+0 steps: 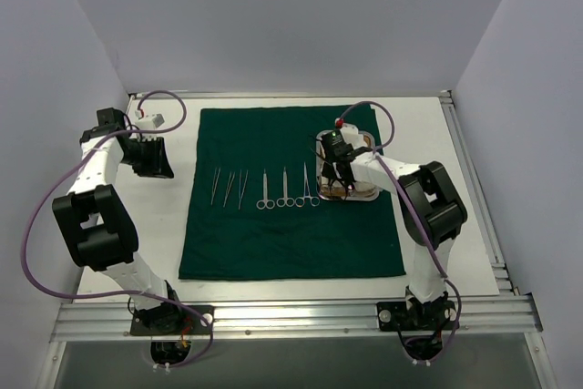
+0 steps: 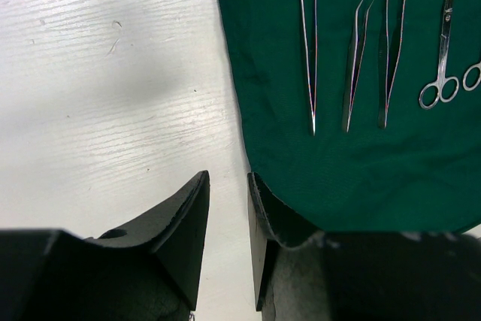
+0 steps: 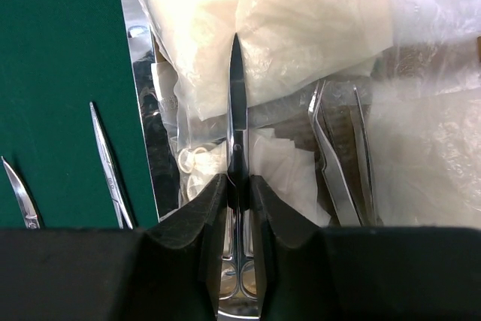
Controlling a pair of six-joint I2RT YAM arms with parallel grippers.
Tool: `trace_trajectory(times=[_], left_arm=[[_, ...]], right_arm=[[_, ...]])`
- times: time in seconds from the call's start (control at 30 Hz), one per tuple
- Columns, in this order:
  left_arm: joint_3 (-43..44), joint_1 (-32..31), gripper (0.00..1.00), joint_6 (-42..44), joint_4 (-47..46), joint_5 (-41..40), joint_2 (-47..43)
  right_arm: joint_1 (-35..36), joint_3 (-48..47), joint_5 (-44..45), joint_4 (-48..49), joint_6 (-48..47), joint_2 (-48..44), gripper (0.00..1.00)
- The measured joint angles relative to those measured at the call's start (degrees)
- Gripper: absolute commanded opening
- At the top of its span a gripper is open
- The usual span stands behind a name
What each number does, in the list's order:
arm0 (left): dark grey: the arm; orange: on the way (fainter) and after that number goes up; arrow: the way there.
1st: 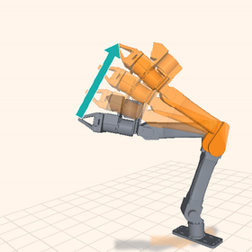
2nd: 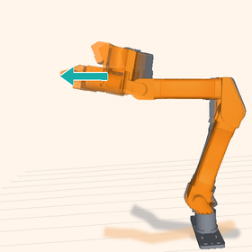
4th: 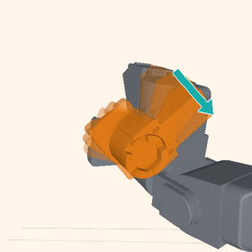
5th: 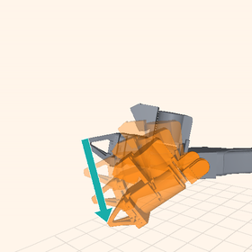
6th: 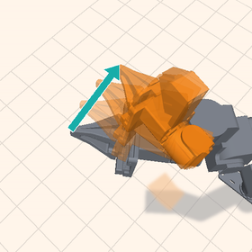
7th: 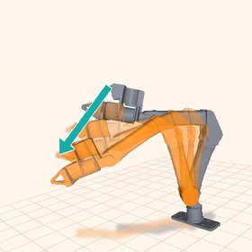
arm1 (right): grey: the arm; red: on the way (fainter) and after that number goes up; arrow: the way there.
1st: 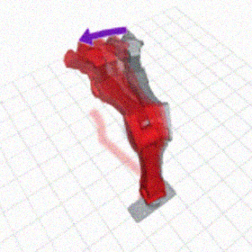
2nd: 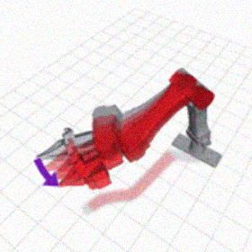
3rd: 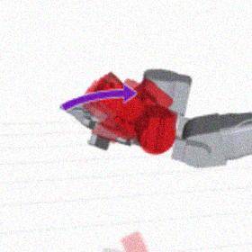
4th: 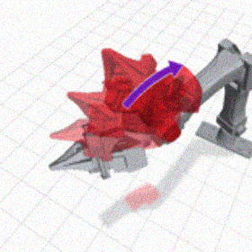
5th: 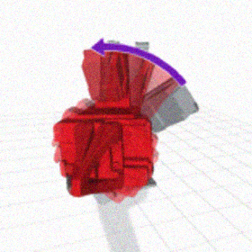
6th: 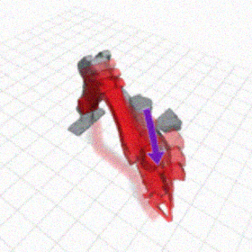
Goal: Open and lay out the surgical kit
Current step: Pick up the medical item from the container, then place the medical item in the surgical kit.
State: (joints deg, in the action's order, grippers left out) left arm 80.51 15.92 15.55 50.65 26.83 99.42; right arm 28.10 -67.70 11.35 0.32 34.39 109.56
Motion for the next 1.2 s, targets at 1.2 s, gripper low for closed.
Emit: trace_trajectory(times=[1.2], left_arm=[[0.0,0.0,0.36,0.0,0.2,0.2,0.0]], right_arm=[[11.2,-23.6,6.0,-9.4,-6.6,-0.4,0.00]])
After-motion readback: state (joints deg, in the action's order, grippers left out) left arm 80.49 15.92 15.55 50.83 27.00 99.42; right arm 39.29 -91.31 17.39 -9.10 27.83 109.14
